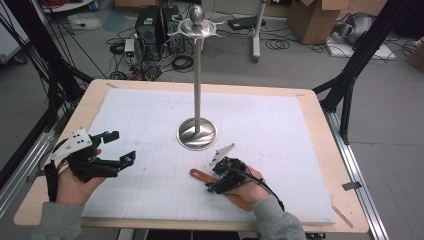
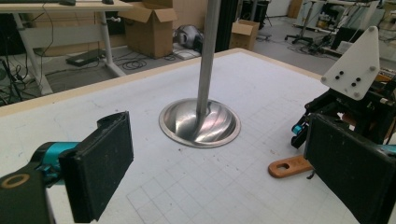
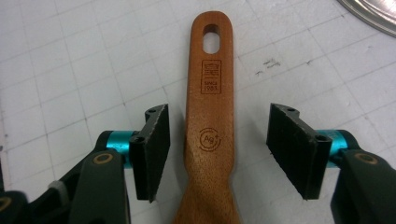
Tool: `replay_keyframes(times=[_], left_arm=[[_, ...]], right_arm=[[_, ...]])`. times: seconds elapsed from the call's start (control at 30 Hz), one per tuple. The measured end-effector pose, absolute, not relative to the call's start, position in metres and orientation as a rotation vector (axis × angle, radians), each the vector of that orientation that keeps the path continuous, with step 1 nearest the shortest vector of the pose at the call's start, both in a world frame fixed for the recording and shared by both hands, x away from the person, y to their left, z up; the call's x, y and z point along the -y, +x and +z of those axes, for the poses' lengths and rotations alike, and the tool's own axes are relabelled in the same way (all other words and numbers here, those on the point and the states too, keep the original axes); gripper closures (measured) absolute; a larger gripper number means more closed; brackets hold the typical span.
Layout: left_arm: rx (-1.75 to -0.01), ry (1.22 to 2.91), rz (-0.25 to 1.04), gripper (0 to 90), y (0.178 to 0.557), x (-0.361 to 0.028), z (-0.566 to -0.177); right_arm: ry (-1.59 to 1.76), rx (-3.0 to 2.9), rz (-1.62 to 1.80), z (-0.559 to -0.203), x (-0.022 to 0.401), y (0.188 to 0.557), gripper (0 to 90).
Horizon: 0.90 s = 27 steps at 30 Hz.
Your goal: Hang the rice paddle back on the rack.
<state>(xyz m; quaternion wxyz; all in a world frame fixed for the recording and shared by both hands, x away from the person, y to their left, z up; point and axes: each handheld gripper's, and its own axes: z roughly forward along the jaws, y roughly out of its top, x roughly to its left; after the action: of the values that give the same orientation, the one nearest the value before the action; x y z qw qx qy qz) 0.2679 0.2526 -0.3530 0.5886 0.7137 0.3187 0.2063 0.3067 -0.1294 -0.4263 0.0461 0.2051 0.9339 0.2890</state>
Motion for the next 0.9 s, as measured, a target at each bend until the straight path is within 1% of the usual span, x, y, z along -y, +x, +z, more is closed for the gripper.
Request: replay_keyframes(times=[0.2,0.57,0.8,0.9], left_arm=[[-0.743,1.660,0.481,8.6,0.2680,-0.2526,-0.3532],[-0.745,1.661,0.479,8.6,0.2681,-0.2526,-0.3537],[-0.748,1.662,0.480,8.6,0.2683,-0.2526,-0.3543],[-0.749,1.663,0.480,8.6,0.2686,-0.2525,-0.3545]], right_arm=[[0.602,-2.847,0.855,-0.4258,0.1279,0.3045,41.0],[0.593,-2.853,0.845,-0.4247,0.1274,0.3018,49.2],[0.587,-2.849,0.843,-0.4244,0.1279,0.3012,52.4],[0.584,-2.854,0.842,-0.4239,0.1279,0.3006,56.3]])
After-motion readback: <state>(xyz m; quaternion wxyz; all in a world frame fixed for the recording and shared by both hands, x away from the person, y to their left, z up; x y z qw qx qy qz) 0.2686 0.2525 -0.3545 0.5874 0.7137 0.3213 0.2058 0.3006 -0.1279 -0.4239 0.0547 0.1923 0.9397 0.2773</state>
